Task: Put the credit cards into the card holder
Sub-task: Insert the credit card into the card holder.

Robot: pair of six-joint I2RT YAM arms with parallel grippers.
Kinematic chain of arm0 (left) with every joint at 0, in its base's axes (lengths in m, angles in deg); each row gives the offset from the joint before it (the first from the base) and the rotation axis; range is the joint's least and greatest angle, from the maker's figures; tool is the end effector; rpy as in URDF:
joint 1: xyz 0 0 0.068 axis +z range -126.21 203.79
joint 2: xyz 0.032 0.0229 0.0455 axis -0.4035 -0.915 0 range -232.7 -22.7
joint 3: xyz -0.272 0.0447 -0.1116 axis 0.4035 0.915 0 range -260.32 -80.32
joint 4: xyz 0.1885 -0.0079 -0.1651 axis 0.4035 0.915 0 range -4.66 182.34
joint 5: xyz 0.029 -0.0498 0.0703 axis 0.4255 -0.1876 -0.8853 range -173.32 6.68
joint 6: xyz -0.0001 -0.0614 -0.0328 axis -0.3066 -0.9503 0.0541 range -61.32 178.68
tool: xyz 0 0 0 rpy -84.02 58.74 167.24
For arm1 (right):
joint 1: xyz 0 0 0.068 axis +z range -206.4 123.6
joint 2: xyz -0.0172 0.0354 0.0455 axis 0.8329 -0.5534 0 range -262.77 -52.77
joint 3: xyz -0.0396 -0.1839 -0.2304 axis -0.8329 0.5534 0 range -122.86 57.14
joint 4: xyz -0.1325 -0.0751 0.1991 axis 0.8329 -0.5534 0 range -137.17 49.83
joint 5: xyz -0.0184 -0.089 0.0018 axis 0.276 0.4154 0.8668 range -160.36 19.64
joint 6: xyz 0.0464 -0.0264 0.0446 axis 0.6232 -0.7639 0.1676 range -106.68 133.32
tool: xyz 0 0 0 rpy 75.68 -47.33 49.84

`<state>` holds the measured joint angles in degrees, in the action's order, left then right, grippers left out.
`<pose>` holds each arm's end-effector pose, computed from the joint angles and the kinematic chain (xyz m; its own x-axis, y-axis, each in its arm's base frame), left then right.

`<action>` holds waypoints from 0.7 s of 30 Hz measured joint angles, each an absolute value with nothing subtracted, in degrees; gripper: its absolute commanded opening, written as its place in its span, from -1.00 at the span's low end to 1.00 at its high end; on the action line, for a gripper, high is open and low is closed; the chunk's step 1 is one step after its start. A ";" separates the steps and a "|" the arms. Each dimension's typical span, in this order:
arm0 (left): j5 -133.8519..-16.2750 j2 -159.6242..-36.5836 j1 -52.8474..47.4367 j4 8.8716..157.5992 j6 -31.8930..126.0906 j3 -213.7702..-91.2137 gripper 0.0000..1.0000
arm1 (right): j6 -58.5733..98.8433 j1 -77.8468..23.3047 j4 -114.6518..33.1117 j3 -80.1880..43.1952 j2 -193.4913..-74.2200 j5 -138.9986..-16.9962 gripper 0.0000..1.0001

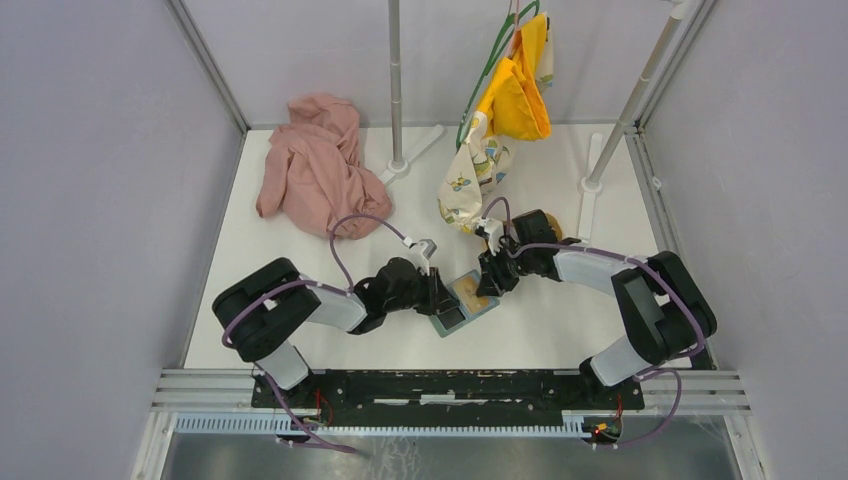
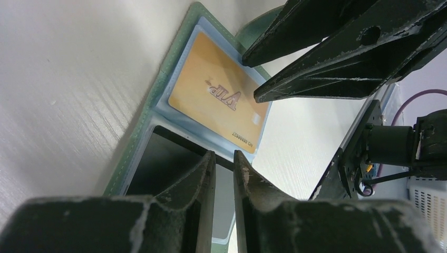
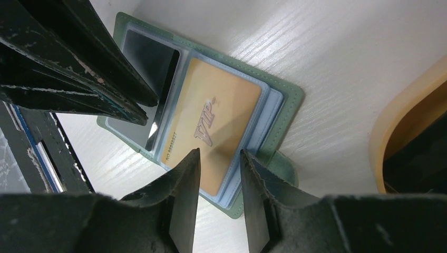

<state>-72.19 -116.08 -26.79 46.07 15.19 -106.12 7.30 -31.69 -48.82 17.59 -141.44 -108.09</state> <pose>0.1793 -0.2353 0.1479 -0.8144 -0.0724 -0.5758 0.4211 0.6089 -0.6722 0.2351 0.1463 0.1651 -0.6985 -0.4126 -0.5847 -0.7042 0.5418 0.4589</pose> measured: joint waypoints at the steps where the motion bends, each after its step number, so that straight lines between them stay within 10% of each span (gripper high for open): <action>1: -72.19 -116.21 -26.79 45.94 15.22 -106.15 -0.49 | 7.39 -31.71 -48.82 17.43 -141.63 -108.20 -0.19; 21: -71.23 -119.95 -26.79 44.02 15.19 -107.28 -0.60 | 12.92 -35.54 -48.14 16.47 -146.03 -120.20 -0.35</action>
<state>-71.23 -119.95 -26.79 44.02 15.19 -107.28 12.92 -35.54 -48.14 16.47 -146.03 -120.20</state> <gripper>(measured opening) 0.209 0.330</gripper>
